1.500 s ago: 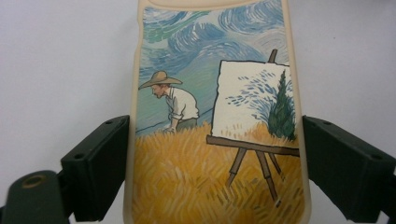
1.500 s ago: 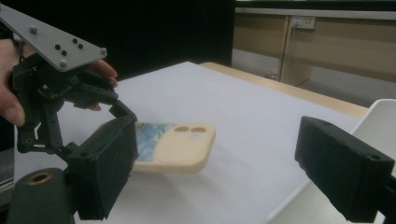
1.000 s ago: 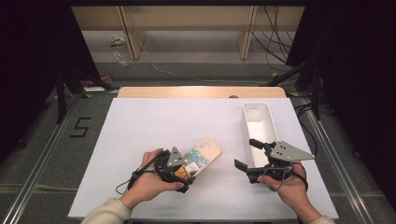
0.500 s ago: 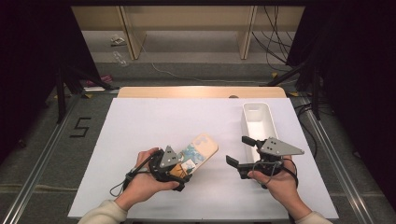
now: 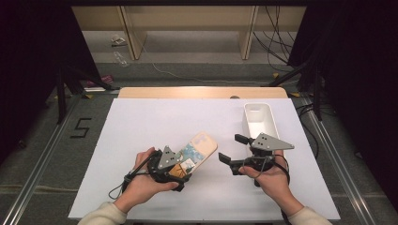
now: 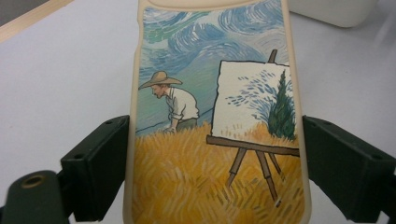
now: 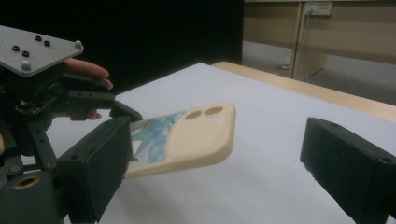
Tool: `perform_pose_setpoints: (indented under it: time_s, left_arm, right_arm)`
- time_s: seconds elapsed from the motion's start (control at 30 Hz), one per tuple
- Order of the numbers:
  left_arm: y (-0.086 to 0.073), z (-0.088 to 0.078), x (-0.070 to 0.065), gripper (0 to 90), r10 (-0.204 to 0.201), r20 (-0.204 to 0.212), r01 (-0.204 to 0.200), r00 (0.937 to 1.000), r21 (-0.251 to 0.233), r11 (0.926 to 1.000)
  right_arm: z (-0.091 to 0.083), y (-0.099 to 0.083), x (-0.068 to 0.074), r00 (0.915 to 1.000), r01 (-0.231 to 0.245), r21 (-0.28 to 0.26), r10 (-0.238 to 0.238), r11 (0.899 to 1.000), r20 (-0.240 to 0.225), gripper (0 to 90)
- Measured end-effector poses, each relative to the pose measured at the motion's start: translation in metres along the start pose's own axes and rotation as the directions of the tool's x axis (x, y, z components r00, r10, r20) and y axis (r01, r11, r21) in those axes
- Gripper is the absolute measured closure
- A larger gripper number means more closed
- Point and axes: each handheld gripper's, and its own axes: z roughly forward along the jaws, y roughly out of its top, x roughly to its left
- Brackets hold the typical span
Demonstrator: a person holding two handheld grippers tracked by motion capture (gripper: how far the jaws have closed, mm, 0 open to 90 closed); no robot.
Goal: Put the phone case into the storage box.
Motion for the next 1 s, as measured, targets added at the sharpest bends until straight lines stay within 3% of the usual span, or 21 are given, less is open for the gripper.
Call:
perform_pose_setpoints:
  time_s: [0.63,1.0]
  left_arm:
    - [0.002,-0.002,-0.003,11.3,0.012,-0.002,-0.012,0.9999,-0.031,0.9994]
    - [0.002,-0.003,-0.008,11.3,0.02,0.0,-0.02,0.9998,-0.041,0.999]
  right_arm:
    - [0.04,0.01,-0.002,0.9999,-0.011,0.033,0.011,0.999,-0.007,10.2]
    - [0.064,0.01,-0.007,0.9984,-0.052,0.077,0.054,0.996,-0.017,13.3]
